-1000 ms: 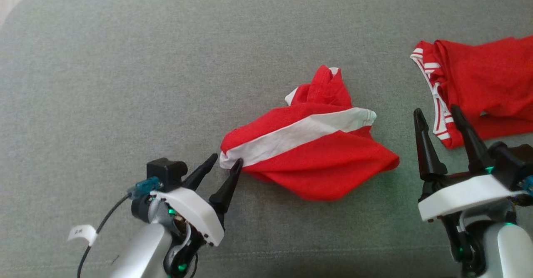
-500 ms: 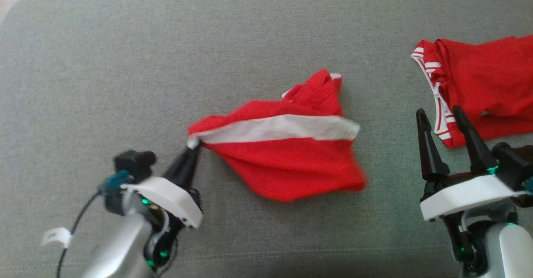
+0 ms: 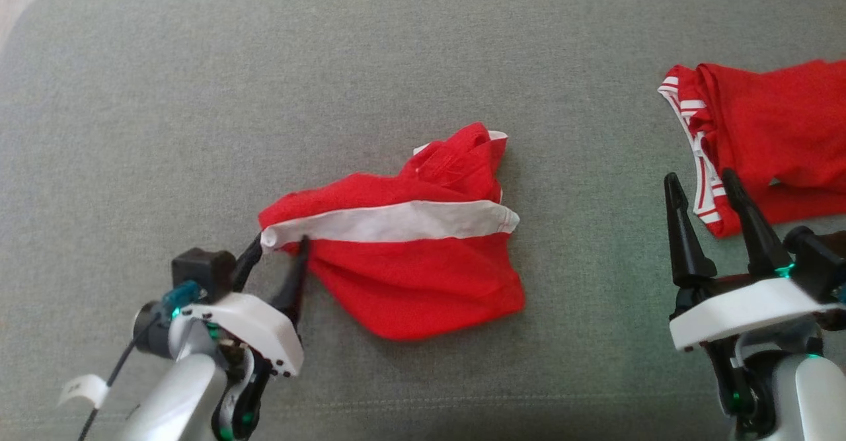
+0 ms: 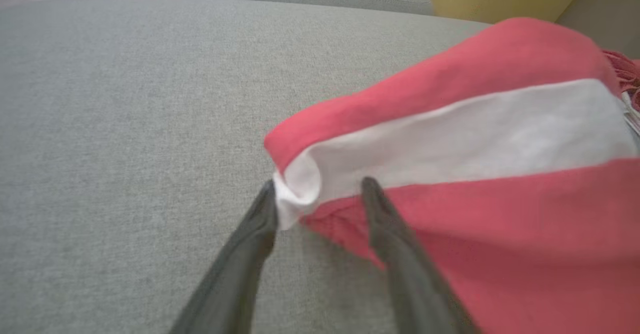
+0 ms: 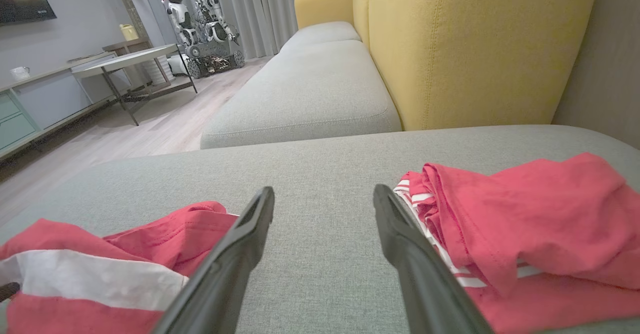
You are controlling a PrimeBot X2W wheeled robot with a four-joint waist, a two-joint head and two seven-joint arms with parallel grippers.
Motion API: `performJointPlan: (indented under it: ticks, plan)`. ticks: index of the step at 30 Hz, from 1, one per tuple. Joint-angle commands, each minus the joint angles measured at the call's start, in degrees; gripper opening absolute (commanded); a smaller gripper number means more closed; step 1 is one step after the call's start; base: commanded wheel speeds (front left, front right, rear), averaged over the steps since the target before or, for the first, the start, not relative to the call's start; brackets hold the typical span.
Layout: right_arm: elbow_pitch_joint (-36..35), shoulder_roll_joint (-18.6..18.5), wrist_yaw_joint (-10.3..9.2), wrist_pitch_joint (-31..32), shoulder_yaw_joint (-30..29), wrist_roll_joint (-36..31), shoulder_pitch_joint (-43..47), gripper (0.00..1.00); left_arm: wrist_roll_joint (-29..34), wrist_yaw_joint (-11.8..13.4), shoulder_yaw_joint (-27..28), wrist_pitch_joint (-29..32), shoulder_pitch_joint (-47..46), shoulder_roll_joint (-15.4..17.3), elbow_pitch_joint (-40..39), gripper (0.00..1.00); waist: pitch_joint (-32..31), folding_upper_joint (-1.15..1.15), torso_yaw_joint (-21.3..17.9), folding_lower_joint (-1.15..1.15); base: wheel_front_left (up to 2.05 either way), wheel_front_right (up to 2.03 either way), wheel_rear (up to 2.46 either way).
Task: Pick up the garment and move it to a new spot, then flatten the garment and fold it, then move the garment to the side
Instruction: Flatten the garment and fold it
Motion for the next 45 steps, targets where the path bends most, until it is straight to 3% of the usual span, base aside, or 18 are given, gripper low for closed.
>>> performJointPlan:
  ticks: [1,8,20,29,45]
  plan:
    - [-2.09,-0.27,-0.04,-0.55,1.42,0.25,-1.80,1.00,0.93,0.45,1.68,-0.45,-1.96,1.07,-1.08,1.00,-0.17,0.00,-0.11,0.00,0.00,0.00,0.00]
    - [-2.38,-0.27,-0.04,-0.65,1.68,-0.19,-1.35,1.00,2.91,3.17,2.52,-4.22,-0.50,1.79,-3.09,1.00,-1.44,0.00,0.55,0.00,0.00,0.00,0.00]
    - [-2.70,-0.27,-0.04,-0.31,2.51,-2.47,-0.49,1.00,5.93,8.18,9.59,-6.76,4.37,6.17,-16.16,1.00,-4.48,0.00,3.21,0.00,0.00,0.00,0.00]
    - [-2.94,-0.27,-0.04,0.40,2.14,-2.38,0.98,1.00,5.97,8.96,9.85,-4.92,7.82,8.68,-20.59,1.00,-6.10,0.00,3.33,0.00,0.00,0.00,0.00]
    - [-3.62,-0.27,-0.04,0.77,1.53,-1.95,1.31,1.00,4.51,8.50,9.29,-3.98,8.31,8.79,-20.46,1.00,-5.86,0.00,3.05,0.00,0.00,0.00,0.00]
